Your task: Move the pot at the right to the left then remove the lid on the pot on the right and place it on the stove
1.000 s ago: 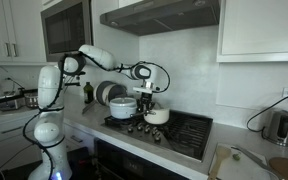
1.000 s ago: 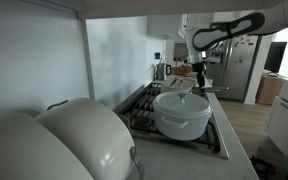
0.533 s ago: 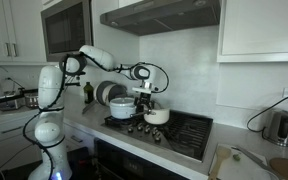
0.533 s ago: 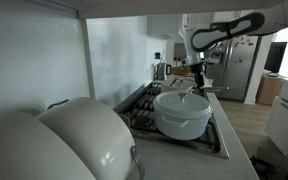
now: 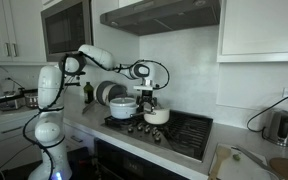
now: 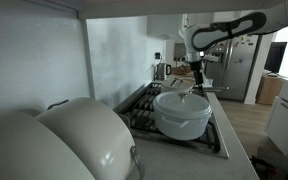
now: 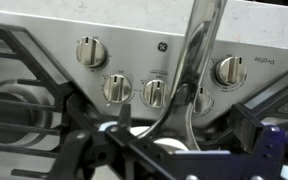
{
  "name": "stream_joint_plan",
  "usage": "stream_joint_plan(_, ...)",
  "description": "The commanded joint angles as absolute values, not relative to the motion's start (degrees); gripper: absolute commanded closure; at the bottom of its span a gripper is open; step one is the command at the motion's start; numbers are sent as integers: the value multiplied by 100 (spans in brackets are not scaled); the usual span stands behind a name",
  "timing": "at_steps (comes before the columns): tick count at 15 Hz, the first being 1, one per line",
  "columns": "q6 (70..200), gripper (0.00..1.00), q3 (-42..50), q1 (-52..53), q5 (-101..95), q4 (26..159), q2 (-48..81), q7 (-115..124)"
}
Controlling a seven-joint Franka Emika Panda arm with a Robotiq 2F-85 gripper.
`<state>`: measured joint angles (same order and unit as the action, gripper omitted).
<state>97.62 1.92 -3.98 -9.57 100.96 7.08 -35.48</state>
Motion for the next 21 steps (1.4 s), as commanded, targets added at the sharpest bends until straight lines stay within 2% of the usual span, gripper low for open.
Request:
stream_joint_plan(1, 9825, 0, 191, -370, -1152, 10029, 587, -3325)
stream_joint_plan(17, 9190, 0, 365, -680, -113, 8572, 597, -3469)
stream_joint_plan(21, 9345, 0, 372, -652, -218, 8636, 632, -3371)
